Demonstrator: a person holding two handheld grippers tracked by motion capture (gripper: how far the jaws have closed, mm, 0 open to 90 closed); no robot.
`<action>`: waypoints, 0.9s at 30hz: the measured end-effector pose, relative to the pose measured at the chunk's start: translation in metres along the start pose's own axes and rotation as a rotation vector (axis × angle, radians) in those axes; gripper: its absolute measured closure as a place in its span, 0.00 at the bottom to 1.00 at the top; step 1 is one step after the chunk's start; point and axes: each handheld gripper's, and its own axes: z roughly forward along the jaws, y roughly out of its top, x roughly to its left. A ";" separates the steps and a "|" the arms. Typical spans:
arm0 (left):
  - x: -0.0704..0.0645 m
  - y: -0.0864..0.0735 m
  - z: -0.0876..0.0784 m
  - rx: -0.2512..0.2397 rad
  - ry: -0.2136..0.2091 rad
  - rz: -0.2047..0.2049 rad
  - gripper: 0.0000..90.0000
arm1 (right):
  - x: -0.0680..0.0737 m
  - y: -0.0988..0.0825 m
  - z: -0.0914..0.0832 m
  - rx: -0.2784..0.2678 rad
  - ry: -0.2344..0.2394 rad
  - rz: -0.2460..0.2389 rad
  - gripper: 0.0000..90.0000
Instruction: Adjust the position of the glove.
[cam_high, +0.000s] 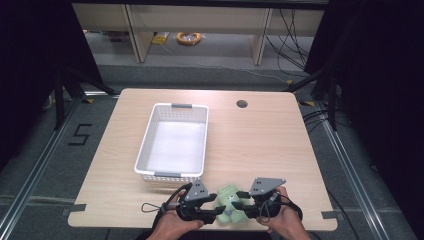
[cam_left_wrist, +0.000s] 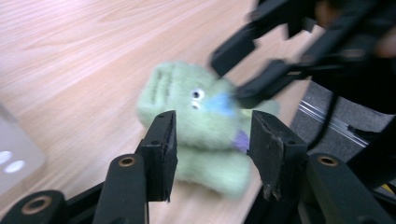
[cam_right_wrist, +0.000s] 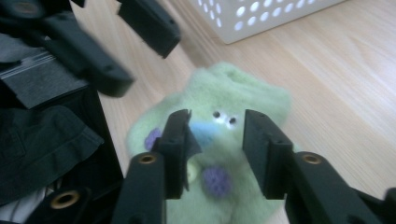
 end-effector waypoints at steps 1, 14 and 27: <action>0.002 0.001 0.001 0.006 0.002 0.009 0.56 | 0.003 -0.001 -0.005 0.007 -0.016 0.013 0.66; 0.020 0.022 0.017 0.059 0.015 -0.002 0.51 | 0.021 -0.032 -0.025 0.093 -0.118 0.101 0.63; 0.029 0.020 0.032 0.136 0.008 -0.026 0.49 | 0.028 -0.037 -0.011 0.161 -0.095 0.113 0.67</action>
